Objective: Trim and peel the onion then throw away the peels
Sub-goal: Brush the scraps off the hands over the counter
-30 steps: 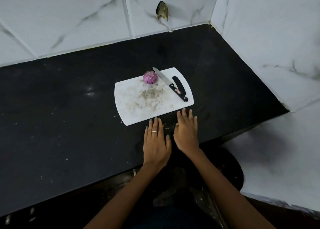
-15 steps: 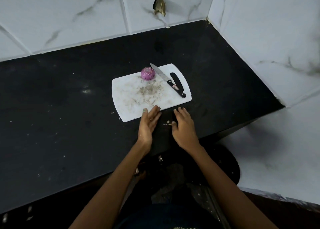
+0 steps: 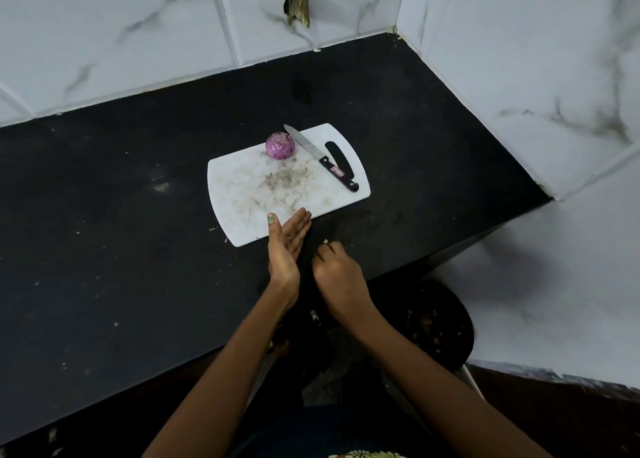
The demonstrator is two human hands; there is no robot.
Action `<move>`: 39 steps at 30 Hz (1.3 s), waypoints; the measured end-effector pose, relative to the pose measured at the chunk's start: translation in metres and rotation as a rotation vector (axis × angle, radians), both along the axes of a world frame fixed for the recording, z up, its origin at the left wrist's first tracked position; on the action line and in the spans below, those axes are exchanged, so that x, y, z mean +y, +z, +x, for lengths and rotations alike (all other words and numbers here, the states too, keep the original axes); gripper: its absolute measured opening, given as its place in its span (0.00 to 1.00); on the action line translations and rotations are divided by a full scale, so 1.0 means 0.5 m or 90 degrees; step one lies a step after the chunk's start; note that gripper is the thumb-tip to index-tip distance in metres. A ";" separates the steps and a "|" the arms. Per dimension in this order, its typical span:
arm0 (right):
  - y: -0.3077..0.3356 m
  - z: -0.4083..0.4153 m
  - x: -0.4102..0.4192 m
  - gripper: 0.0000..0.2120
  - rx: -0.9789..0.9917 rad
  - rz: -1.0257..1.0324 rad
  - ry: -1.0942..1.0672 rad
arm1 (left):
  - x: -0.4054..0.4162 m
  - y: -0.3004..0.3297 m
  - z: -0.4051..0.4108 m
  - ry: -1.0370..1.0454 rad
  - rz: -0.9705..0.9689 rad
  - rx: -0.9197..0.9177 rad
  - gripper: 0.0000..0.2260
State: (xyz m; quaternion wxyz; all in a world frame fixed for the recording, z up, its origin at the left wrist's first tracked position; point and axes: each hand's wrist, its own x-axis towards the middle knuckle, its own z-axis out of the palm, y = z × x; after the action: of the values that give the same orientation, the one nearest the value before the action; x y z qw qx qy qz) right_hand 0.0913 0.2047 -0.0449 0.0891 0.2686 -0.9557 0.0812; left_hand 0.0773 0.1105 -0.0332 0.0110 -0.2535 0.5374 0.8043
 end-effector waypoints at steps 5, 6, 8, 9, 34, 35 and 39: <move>0.013 -0.010 -0.004 0.05 0.001 -0.003 -0.003 | 0.006 0.000 -0.005 0.018 -0.015 -0.006 0.31; 0.017 -0.014 -0.005 0.08 -0.009 0.013 -0.010 | 0.007 0.000 -0.006 0.027 -0.022 -0.011 0.31; 0.028 -0.026 -0.010 0.12 -0.040 0.017 -0.040 | 0.011 0.002 -0.011 0.053 -0.034 -0.023 0.31; 0.030 -0.035 -0.008 0.13 -0.048 -0.001 -0.060 | 0.014 0.003 -0.013 0.067 -0.040 -0.032 0.31; -0.059 -0.034 0.549 0.07 -0.249 -0.804 -0.753 | 0.591 -0.044 -0.040 -0.404 -0.195 -0.086 0.15; -0.092 -0.026 0.577 0.07 -0.248 -0.801 -0.777 | 0.620 -0.066 -0.035 -0.432 -0.203 -0.098 0.14; -0.193 0.002 0.653 0.08 -0.285 -0.767 -0.847 | 0.707 -0.173 -0.025 -0.493 -0.221 -0.213 0.15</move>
State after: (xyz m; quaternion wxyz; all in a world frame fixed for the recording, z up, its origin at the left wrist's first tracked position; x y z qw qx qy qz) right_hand 0.0924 0.5310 -0.1416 0.0552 -0.4493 -0.7046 0.5464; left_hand 0.0646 0.4639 -0.1196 0.3550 -0.1582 0.7104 0.5868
